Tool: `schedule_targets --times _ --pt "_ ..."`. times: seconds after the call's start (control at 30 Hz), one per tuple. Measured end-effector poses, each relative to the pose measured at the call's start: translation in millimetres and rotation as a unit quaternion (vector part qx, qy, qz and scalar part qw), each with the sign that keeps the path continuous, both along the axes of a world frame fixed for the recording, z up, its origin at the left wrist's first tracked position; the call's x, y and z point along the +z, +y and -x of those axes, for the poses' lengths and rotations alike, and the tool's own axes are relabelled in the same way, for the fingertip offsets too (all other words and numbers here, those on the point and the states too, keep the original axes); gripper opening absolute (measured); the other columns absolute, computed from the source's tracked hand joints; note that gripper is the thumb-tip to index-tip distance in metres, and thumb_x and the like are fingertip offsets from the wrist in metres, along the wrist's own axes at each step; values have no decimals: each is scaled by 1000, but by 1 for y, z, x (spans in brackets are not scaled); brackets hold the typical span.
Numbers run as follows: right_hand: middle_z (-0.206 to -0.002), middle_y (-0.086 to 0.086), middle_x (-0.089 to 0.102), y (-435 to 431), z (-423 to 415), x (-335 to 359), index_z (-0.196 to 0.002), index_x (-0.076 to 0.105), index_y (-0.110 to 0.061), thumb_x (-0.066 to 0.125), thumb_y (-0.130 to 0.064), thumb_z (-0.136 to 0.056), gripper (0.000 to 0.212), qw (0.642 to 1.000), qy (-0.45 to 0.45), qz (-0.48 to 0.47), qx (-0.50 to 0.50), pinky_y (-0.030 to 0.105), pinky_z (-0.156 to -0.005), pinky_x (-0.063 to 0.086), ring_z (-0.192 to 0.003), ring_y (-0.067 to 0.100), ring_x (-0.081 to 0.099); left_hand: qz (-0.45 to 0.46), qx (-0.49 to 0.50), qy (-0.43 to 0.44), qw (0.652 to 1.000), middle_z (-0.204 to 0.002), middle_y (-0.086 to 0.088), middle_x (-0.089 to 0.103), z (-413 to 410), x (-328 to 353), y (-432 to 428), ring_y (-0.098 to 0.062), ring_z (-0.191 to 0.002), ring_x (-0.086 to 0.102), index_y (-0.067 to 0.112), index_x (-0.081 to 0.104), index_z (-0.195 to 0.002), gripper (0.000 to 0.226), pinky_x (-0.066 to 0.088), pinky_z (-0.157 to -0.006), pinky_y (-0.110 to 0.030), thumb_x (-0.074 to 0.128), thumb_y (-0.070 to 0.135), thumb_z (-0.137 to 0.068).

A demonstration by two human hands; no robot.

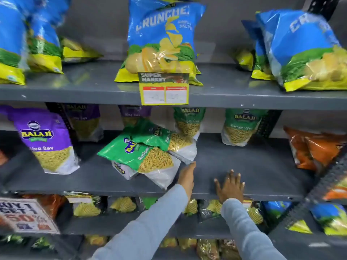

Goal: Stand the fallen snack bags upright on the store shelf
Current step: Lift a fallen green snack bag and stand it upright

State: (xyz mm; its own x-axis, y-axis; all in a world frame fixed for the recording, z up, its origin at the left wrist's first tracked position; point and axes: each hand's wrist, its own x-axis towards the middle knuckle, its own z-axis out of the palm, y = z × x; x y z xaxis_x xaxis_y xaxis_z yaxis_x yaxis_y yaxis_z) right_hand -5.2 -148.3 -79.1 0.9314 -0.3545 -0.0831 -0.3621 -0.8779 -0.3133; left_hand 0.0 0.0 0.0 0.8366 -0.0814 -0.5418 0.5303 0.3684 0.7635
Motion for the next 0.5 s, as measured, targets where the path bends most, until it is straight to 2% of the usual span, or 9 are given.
schedule_targets --times 0.1,0.17,0.3,0.43,0.5 --pt "-160 6 5 -8 -2 -19 -148 3 -12 20 -57 -92 73 999 -2 42 8 45 -121 -1 -147 27 0 -36 57 11 998 -149 -8 43 -29 -2 -17 -29 -136 41 16 42 -140 65 30 -116 -41 59 48 -86" --pt "-160 6 10 -9 -1 -32 -148 7 -13 18 -58 -91 74 998 -46 51 10 44 -120 -1 -147 27 3 2 68 37 997 -145 -7 48 -47 -1 -24 -29 -132 46 16 44 -139 68 35 -114 -42 63 49 -83" --pt "-159 6 17 -11 -2 -38 -147 13 -13 14 -59 -90 74 995 -76 57 12 46 -121 2 -147 27 9 51 135 82 986 -154 -2 34 -67 0 -30 -30 -138 37 21 33 -145 82 35 -114 -43 69 51 -77" --pt "-157 6 21 -10 1 -38 -147 16 -13 -17 -64 -76 94 993 -89 72 18 45 -119 2 -146 28 12 98 223 136 960 -160 2 20 -85 3 -40 -32 -144 24 23 18 -149 107 24 -118 -45 67 67 -66" --pt "-157 6 22 -11 0 -39 -147 16 -13 -23 -64 -73 98 993 -97 69 15 46 -120 3 -146 28 12 70 258 133 954 -160 -1 17 -94 -3 -45 -35 -144 23 20 14 -150 116 25 -117 -52 73 63 -60"
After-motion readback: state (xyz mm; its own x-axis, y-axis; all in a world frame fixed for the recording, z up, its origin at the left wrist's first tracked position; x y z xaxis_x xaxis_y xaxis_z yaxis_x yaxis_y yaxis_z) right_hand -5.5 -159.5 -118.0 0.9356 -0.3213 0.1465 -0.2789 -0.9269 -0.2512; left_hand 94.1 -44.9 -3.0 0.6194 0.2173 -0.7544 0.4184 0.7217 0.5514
